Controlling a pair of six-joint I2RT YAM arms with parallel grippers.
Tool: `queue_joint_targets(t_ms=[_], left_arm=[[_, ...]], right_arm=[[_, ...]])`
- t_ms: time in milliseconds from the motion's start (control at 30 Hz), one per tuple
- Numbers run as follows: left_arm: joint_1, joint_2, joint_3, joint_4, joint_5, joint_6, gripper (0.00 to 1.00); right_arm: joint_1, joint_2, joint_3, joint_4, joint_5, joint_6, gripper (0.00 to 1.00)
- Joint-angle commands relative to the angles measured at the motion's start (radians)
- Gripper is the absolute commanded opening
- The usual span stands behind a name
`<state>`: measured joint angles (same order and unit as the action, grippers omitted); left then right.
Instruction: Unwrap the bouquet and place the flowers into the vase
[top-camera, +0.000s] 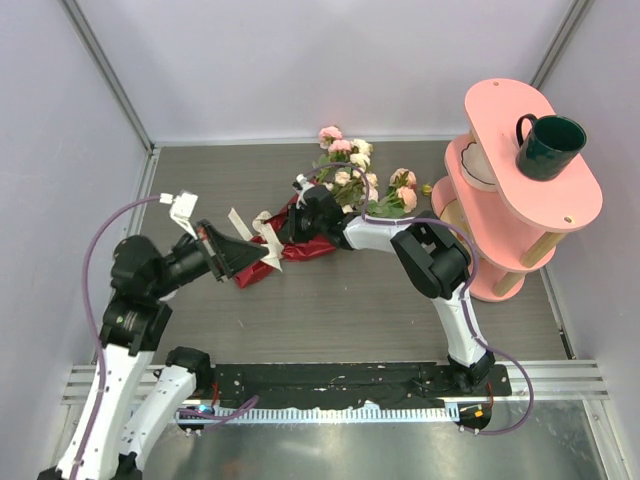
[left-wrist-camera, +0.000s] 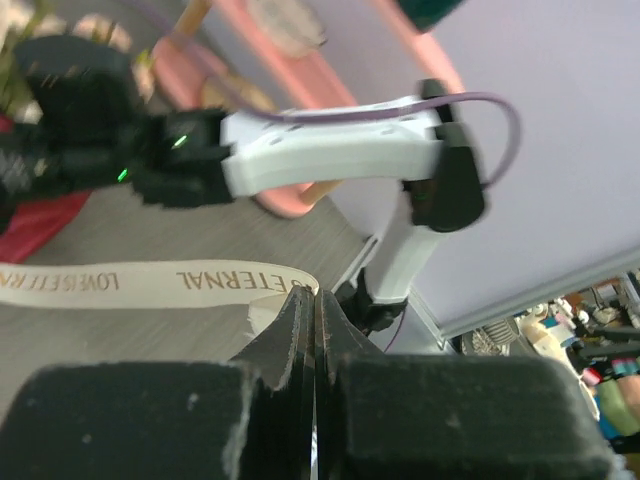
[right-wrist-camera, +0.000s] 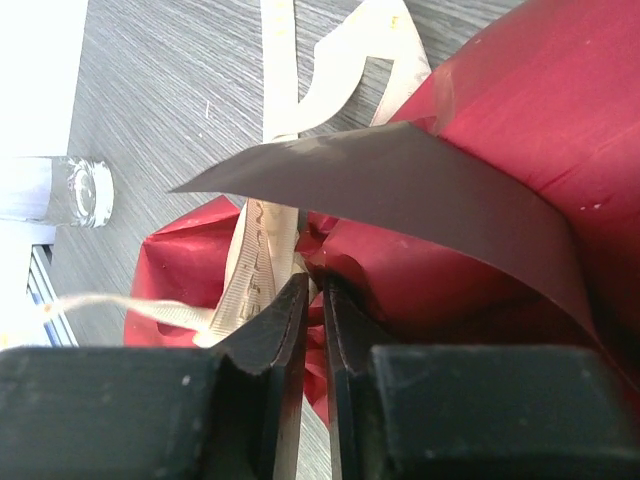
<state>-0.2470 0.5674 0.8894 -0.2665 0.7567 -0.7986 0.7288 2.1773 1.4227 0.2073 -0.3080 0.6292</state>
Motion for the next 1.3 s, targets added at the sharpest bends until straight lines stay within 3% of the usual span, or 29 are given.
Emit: queue_joint_targets(t_ms=[0,133,200,333,467,500,567,700,800,833,867,933,1033,1133,1200,1267], left_arm=[[-0.001,0.130,-0.090,-0.091,-0.055,-0.005,0.00],[-0.001,0.268,-0.106,-0.310,-0.305,0.047,0.00],[-0.001,0.330,-0.086,-0.430,-0.344,0.106,0.00],[-0.003,0.327,-0.125,-0.413,-0.326,0.081,0.00],[-0.003,0.243,-0.249,-0.248,-0.202,-0.020,0.00],[-0.006,0.235,-0.277,-0.187,-0.062,-0.043,0.00],[-0.009,0.212,-0.332,0.001,0.070,-0.118,0.00],[-0.035,0.134,-0.276,0.044,0.209,-0.105,0.02],[-0.035,0.076,-0.216,0.056,0.224,-0.091,0.32],[-0.035,0.065,-0.177,0.020,0.192,-0.070,0.59],[-0.035,0.057,-0.156,0.000,0.172,-0.035,0.73],[-0.035,0.058,-0.104,-0.034,0.118,-0.005,0.81],[-0.035,0.124,-0.026,-0.081,0.075,0.041,0.79],[-0.035,0.216,0.072,-0.214,-0.107,0.102,0.72],[-0.035,0.282,0.129,-0.307,-0.322,0.117,0.66],[-0.035,0.398,0.192,-0.390,-0.417,0.134,0.59]], right_arm=[[-0.014,-0.068,0.038,-0.086,0.044,-0.065,0.19],[-0.012,-0.146,0.032,-0.131,0.055,-0.103,0.25],[-0.012,-0.162,0.027,-0.135,0.047,-0.123,0.28],[-0.011,-0.168,0.039,-0.154,0.021,-0.144,0.34],[0.000,-0.181,0.039,-0.183,0.015,-0.171,0.43],[0.004,-0.192,0.033,-0.184,0.015,-0.175,0.48],[0.018,-0.221,0.015,-0.184,0.014,-0.198,0.52],[0.031,-0.270,-0.008,-0.201,0.003,-0.227,0.57],[0.034,-0.322,-0.056,-0.201,-0.017,-0.241,0.60],[0.035,-0.335,-0.088,-0.201,-0.026,-0.240,0.61],[0.038,-0.346,-0.103,-0.195,-0.045,-0.238,0.61],[0.043,-0.382,-0.160,-0.172,-0.055,-0.224,0.61],[0.060,-0.418,-0.221,-0.143,-0.060,-0.218,0.64],[0.073,-0.424,-0.263,-0.134,-0.049,-0.220,0.65],[0.075,-0.429,-0.281,-0.129,-0.016,-0.217,0.65],[0.075,-0.445,-0.315,-0.118,0.013,-0.191,0.65]])
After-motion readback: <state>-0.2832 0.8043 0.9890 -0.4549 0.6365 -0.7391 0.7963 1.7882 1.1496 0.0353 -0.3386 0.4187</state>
